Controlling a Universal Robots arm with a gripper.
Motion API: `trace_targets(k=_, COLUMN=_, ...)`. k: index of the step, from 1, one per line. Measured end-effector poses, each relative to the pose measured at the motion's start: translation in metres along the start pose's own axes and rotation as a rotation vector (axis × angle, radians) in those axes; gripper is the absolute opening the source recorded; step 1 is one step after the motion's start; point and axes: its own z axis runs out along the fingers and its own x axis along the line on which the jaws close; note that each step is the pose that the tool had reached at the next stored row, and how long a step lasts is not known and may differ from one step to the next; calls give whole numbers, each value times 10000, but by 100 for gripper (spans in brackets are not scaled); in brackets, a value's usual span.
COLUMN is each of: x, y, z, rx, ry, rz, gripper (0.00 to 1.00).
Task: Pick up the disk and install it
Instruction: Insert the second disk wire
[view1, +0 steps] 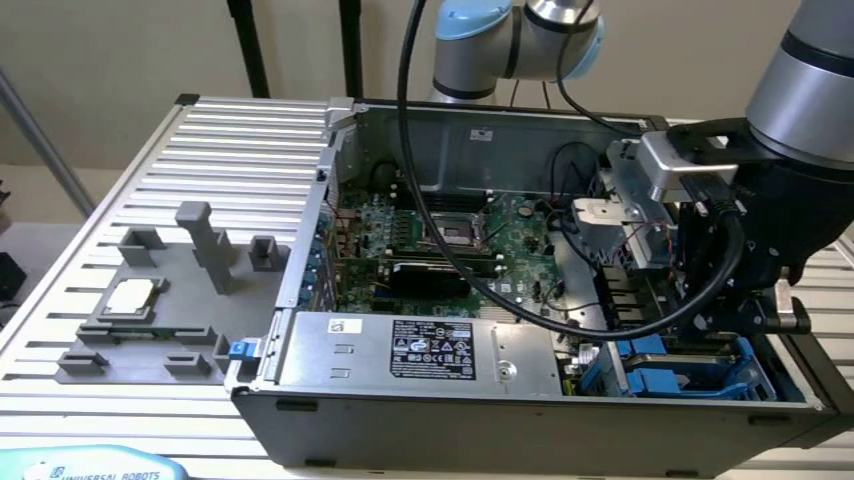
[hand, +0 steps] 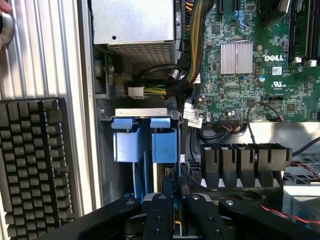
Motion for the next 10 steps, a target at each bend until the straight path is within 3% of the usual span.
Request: trace_targets(k=10, x=3, y=2, z=26, rx=17, ry=-4, rz=-4, gripper=16)
